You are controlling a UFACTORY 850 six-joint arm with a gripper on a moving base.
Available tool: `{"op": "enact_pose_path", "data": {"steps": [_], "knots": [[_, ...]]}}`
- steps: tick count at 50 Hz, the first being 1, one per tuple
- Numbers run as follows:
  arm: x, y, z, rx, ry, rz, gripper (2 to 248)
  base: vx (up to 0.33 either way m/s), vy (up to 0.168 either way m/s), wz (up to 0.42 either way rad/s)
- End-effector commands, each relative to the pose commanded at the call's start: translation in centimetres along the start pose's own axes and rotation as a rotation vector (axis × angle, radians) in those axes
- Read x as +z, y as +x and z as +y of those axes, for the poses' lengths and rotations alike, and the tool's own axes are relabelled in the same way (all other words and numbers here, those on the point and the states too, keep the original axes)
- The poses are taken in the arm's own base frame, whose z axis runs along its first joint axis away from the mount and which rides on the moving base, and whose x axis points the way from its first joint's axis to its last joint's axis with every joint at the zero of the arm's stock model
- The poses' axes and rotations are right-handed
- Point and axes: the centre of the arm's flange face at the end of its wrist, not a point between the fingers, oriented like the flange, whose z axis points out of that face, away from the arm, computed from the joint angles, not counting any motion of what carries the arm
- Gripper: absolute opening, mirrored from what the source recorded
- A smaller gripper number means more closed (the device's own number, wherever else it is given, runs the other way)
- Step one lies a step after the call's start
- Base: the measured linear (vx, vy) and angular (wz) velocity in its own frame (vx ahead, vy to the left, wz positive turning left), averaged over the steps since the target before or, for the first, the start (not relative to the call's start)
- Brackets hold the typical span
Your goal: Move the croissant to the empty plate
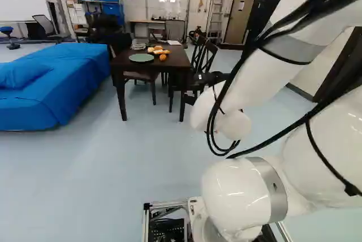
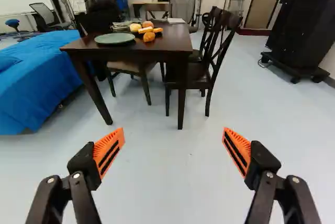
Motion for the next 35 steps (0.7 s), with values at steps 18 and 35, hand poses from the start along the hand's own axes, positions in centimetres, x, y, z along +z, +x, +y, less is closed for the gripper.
{"op": "enact_pose_path", "data": {"steps": [18, 35], "knots": [[0.00, 0.00, 0.00, 0.000, 0.000, 0.000, 247, 0.000, 0.000, 0.000], [0.00, 0.00, 0.00, 0.000, 0.000, 0.000, 247, 0.000, 0.008, 0.114]]}}
